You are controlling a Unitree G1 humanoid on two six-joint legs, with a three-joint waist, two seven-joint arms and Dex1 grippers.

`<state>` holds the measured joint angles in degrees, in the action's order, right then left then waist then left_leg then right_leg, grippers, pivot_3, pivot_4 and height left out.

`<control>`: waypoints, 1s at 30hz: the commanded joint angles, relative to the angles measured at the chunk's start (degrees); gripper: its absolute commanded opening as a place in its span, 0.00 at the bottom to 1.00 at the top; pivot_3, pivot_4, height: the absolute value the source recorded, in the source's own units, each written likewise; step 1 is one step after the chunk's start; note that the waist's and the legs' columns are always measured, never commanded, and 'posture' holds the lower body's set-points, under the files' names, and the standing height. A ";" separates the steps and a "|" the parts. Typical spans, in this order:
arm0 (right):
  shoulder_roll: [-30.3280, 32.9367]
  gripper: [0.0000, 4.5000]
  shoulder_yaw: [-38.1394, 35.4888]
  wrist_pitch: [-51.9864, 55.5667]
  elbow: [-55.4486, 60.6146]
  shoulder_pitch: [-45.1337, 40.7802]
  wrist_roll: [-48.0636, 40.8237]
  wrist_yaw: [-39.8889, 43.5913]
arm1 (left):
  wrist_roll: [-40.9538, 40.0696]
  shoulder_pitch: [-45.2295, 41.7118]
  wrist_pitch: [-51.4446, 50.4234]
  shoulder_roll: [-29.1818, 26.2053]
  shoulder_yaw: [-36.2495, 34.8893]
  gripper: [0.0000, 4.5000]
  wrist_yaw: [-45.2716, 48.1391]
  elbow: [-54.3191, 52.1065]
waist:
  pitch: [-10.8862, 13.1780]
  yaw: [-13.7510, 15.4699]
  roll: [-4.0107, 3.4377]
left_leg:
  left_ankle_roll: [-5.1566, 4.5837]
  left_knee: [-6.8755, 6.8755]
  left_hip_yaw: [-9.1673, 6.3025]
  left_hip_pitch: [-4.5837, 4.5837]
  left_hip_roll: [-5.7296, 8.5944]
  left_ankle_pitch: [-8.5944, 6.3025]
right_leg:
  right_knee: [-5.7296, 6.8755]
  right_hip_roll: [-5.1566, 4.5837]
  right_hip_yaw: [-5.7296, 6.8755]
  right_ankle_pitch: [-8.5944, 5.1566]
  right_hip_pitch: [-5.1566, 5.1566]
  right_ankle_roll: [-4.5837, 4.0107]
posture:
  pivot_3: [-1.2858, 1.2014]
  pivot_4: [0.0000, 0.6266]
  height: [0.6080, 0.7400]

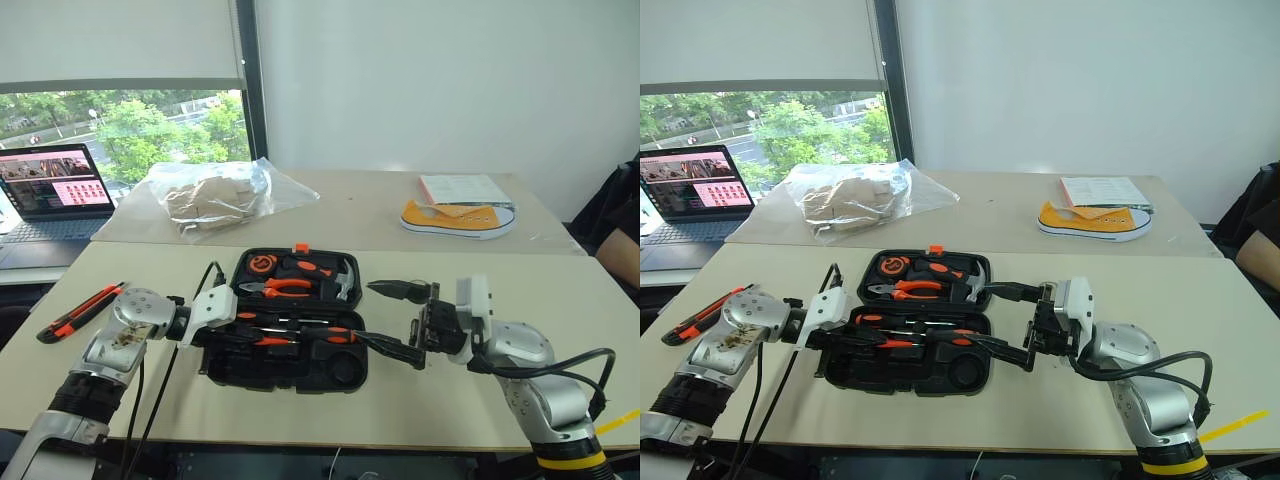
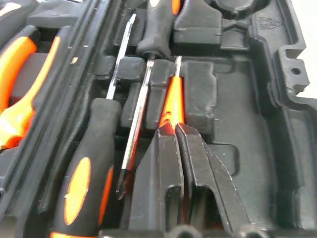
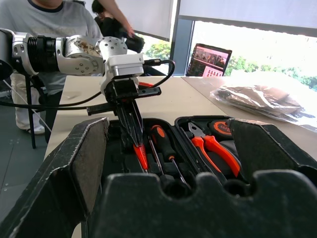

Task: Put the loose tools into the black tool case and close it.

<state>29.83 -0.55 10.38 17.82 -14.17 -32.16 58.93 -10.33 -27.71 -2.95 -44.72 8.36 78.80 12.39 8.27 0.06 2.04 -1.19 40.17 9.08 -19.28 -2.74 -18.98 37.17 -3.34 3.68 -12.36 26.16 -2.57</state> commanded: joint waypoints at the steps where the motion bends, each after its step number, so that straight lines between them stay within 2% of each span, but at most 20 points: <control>1: -0.33 1.00 -0.31 -1.49 0.70 0.09 -0.01 0.10 | 1.31 1.45 -3.03 -0.99 0.50 0.02 -1.32 -1.36 | -0.01 -0.01 -0.01 | 0.00 0.00 0.00 0.01 0.00 0.00 | 0.00 0.00 -0.01 0.00 0.00 0.00 | 0.52 0.24 1.00; 9: -0.60 1.00 -0.23 -1.33 0.69 -0.03 -0.16 0.07 | 1.00 4.45 -6.06 -2.30 0.76 0.02 -1.57 -3.08 | -0.02 -0.12 -0.03 | 0.00 0.02 0.00 0.05 -0.01 0.00 | 0.03 0.00 -0.04 0.00 -0.05 0.00 | 0.52 0.24 1.00; 14: -0.98 1.00 -0.18 -1.56 0.28 -0.24 -0.01 0.05 | -1.77 4.63 -3.15 -0.99 -1.94 0.02 -2.03 -3.00 | -0.05 -0.09 -0.07 | 0.01 0.03 0.00 0.04 -0.05 0.01 | 0.04 0.01 -0.03 0.00 -0.04 0.00 | 0.52 0.24 1.00; 17: -1.17 1.00 -0.18 -1.49 0.27 -0.31 0.03 0.08 | -6.20 2.93 -2.06 1.47 -5.84 0.02 -3.01 -2.70 | -0.04 0.00 -0.06 | 0.00 0.05 0.00 0.02 -0.04 0.01 | 0.04 0.00 -0.03 0.00 -0.03 0.00 | 0.52 0.24 1.00; 20: -1.12 1.00 -0.25 -1.55 0.38 -0.01 0.09 0.20 | -8.14 3.76 -2.40 0.26 -8.12 0.02 -1.63 -2.71 | -0.04 -0.04 -0.04 | 0.00 0.10 -0.02 -0.03 -0.05 0.00 | 0.01 0.01 0.02 0.00 -0.02 -0.01 | 0.52 0.24 1.00; 23: -0.95 1.00 -1.01 -1.72 0.68 0.34 -0.31 0.23 | -11.28 7.91 -2.59 -1.55 -13.39 0.02 -1.49 -3.54 | -0.04 -0.58 -0.05 | -0.01 0.07 -0.01 -0.01 -0.05 0.00 | 0.01 0.01 0.01 0.00 -0.01 -0.01 | 0.52 0.24 1.00; 26: -1.16 1.00 -1.99 -2.30 0.71 0.72 -0.93 0.24 | -13.43 15.39 -1.23 -2.17 -21.55 0.02 -5.04 -5.10 | -0.04 -1.04 -0.05 | 0.00 -0.08 -0.01 0.02 -0.09 0.00 | -0.02 -0.03 -0.01 0.00 0.03 -0.01 | 0.52 0.24 1.00; 27: -1.25 1.00 -2.12 -2.64 0.64 0.77 -0.96 0.35 | -13.85 18.53 -0.55 -1.69 -25.03 0.14 -7.24 -5.77 | -0.03 -1.08 -0.05 | 0.00 -0.10 -0.01 0.02 -0.10 0.00 | -0.03 -0.03 -0.01 0.00 0.03 -0.01 | 0.52 0.24 1.00; 28: -1.38 1.00 -2.14 -3.09 0.51 0.79 -1.02 0.64 | -14.25 22.42 -0.44 -1.17 -28.88 0.18 -9.50 -6.57 | -0.03 -1.07 -0.05 | 0.00 -0.12 -0.02 0.01 -0.12 0.00 | -0.06 -0.05 0.02 0.00 0.04 0.00 | 0.52 0.24 1.00; 30: -1.61 1.00 -2.06 -4.17 0.11 0.90 -0.83 1.11 | -14.99 28.51 0.20 0.08 -34.69 0.32 -12.86 -7.79 | -0.03 -1.01 -0.05 | 0.00 -0.14 -0.01 0.01 -0.13 -0.01 | -0.08 -0.08 0.01 0.00 0.07 0.00 | 0.52 0.24 1.00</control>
<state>28.53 -1.45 8.61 16.96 -12.79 -32.28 59.52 -23.30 -2.02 -4.18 -45.21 -19.74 69.35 7.26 8.24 -0.95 1.99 -1.19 40.02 9.06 -19.27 -2.87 -18.99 37.09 -3.45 3.70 -12.36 26.22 -2.58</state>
